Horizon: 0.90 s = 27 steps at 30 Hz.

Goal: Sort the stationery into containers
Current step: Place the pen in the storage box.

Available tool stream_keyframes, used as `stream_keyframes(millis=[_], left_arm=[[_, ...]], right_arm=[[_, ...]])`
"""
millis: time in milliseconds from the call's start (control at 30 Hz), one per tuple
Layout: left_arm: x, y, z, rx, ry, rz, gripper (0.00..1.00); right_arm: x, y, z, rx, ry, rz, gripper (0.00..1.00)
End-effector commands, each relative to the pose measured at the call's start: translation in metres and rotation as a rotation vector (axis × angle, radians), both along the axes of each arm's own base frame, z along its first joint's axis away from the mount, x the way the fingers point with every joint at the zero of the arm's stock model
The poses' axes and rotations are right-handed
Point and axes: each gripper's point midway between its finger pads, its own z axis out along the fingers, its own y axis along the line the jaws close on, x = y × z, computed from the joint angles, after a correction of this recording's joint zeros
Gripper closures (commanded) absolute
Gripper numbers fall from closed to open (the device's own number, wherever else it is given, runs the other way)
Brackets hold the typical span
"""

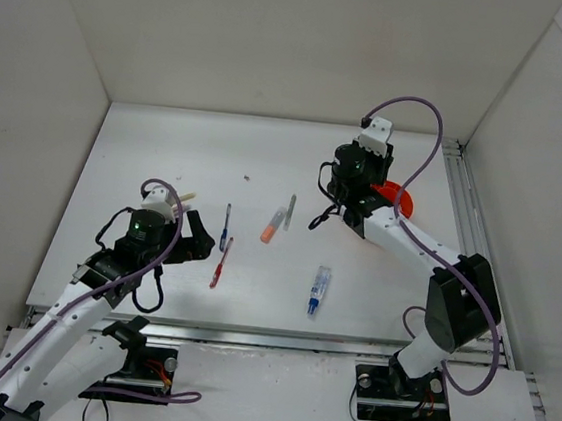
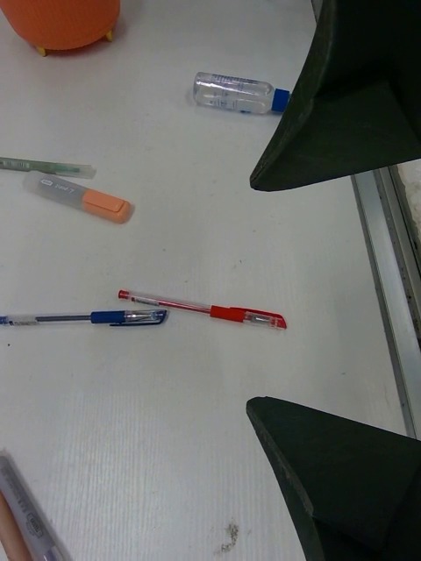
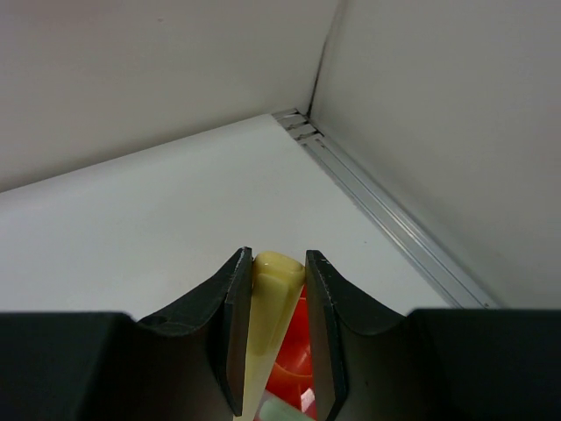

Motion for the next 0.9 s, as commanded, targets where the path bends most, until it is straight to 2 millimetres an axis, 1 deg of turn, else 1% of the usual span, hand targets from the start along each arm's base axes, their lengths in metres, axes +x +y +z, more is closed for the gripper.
stream_keyframes(millis=[0, 67, 100, 167, 267, 300, 367, 500, 600, 733, 800, 867], left_arm=[[0.015, -0.003, 0.035, -0.041, -0.097, 0.025, 0.0], [0.015, -0.003, 0.036, -0.041, -0.097, 0.025, 0.0], [0.018, 0.002, 0.034, -0.021, -0.098, 0.054, 0.0], [0.018, 0.003, 0.033, -0.012, -0.091, 0.059, 0.0], [0.019, 0.005, 0.029, 0.001, -0.08, 0.067, 0.0], [0.019, 0.005, 0.028, 0.004, -0.078, 0.067, 0.0], [0.02, 0.006, 0.027, 0.01, -0.076, 0.07, 0.0], [0.021, 0.005, 0.025, 0.008, -0.067, 0.076, 0.0], [0.021, 0.005, 0.024, 0.007, -0.063, 0.074, 0.0], [0.022, 0.004, 0.023, 0.008, -0.061, 0.074, 0.0], [0.023, 0.003, 0.024, 0.006, -0.061, 0.071, 0.0], [0.024, 0.003, 0.025, 0.006, -0.061, 0.069, 0.0]], right_arm=[[-0.003, -0.022, 0.024, -0.003, -0.072, -0.168, 1.0], [-0.001, -0.022, 0.018, -0.017, -0.057, -0.19, 1.0], [-0.002, -0.024, 0.016, -0.023, -0.052, -0.218, 1.0], [-0.003, -0.029, 0.01, -0.037, -0.037, -0.28, 1.0], [-0.002, -0.034, 0.001, -0.044, -0.028, -0.318, 1.0], [-0.002, -0.036, -0.003, -0.048, -0.022, -0.326, 1.0], [-0.001, -0.035, -0.005, -0.046, -0.023, -0.32, 1.0], [-0.003, -0.036, -0.018, -0.07, 0.006, -0.331, 1.0], [-0.005, -0.037, -0.026, -0.073, 0.013, -0.337, 0.97], [-0.005, -0.028, -0.035, -0.062, 0.008, -0.312, 0.94], [-0.004, -0.02, -0.041, -0.074, 0.02, -0.305, 0.94], [-0.004, -0.017, -0.041, -0.081, 0.019, -0.331, 0.93]])
